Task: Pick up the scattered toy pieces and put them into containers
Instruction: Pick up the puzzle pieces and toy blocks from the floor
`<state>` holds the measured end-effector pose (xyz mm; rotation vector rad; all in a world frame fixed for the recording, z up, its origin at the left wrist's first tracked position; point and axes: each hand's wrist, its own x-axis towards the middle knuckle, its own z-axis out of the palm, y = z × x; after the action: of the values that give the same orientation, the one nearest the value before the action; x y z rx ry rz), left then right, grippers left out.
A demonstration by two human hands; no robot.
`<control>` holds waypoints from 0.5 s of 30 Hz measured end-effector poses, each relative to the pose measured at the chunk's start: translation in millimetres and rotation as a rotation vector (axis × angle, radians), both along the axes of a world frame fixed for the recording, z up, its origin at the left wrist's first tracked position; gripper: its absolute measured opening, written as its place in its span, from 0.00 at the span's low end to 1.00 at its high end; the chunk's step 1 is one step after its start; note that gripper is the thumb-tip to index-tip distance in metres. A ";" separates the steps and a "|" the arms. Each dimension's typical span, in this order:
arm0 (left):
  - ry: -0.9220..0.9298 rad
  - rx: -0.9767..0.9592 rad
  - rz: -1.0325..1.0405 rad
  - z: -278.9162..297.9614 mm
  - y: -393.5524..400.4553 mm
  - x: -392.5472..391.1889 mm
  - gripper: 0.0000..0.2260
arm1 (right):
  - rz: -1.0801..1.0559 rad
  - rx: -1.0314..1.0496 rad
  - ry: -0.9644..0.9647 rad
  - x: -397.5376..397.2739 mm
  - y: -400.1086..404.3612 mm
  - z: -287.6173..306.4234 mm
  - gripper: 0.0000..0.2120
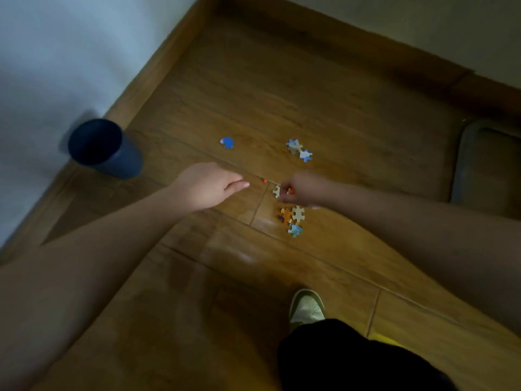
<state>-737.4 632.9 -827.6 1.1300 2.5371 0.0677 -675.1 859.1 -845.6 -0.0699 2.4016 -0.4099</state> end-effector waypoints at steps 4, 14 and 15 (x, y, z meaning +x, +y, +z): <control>0.038 -0.057 -0.022 8.7 3.8 -14.3 0.24 | -0.085 -0.023 -0.011 -4.9 0.8 -22.4 0.10; -0.088 -0.196 0.121 -134.8 19.7 -34.7 0.24 | -0.364 -0.014 0.206 3.9 10.1 -145.6 0.17; -0.081 -0.186 0.121 -139.7 22.6 -35.2 0.24 | -0.375 -0.021 0.209 -0.1 9.6 -150.7 0.18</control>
<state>-772.6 655.5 -967.4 0.8852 2.4789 -0.0884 -675.2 868.7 -996.3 0.3496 2.6192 -0.6266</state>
